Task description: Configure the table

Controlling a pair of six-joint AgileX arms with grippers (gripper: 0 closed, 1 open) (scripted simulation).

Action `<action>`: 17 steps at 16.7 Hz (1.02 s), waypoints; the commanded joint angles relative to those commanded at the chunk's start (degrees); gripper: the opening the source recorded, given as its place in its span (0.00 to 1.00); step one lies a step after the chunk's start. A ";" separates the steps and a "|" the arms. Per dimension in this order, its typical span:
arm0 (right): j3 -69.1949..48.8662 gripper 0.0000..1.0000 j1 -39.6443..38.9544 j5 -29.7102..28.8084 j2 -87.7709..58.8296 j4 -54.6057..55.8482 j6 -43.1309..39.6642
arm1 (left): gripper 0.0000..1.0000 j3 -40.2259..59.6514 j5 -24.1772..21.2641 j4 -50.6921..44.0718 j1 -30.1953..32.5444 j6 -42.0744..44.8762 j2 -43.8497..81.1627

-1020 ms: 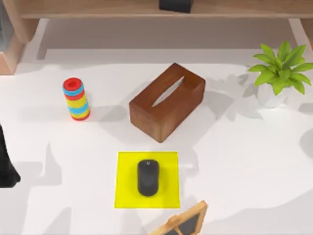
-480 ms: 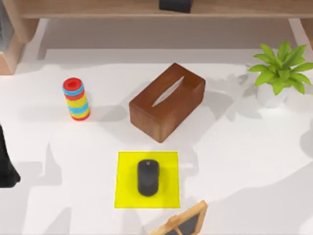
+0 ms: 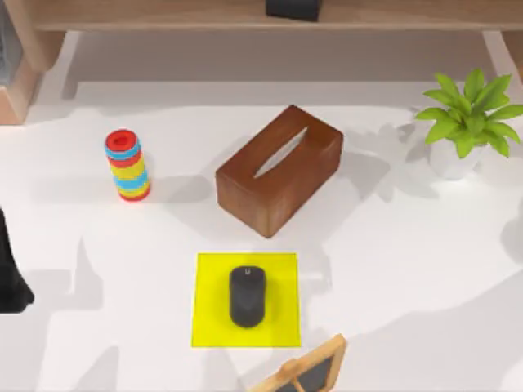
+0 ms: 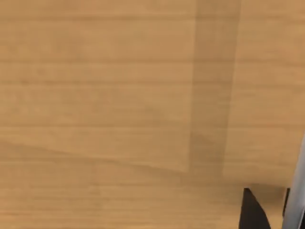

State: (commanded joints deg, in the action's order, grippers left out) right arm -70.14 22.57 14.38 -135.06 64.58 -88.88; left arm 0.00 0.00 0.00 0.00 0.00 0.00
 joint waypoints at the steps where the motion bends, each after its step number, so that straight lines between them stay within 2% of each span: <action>1: 0.00 0.45 0.00 0.00 0.00 0.00 0.00 | 1.00 0.00 0.00 0.00 0.00 0.00 0.00; 8: 0.00 0.98 0.00 0.00 0.00 0.00 0.00 | 1.00 0.00 0.00 0.00 0.00 0.00 0.00; 17: 2.12 1.00 0.34 -0.05 -0.54 -0.59 0.27 | 1.00 0.00 0.00 0.00 0.00 0.00 0.00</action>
State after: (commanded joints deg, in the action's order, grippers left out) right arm -68.03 22.91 14.32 -135.60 63.98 -88.62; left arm 0.00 0.00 0.00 0.00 0.00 0.00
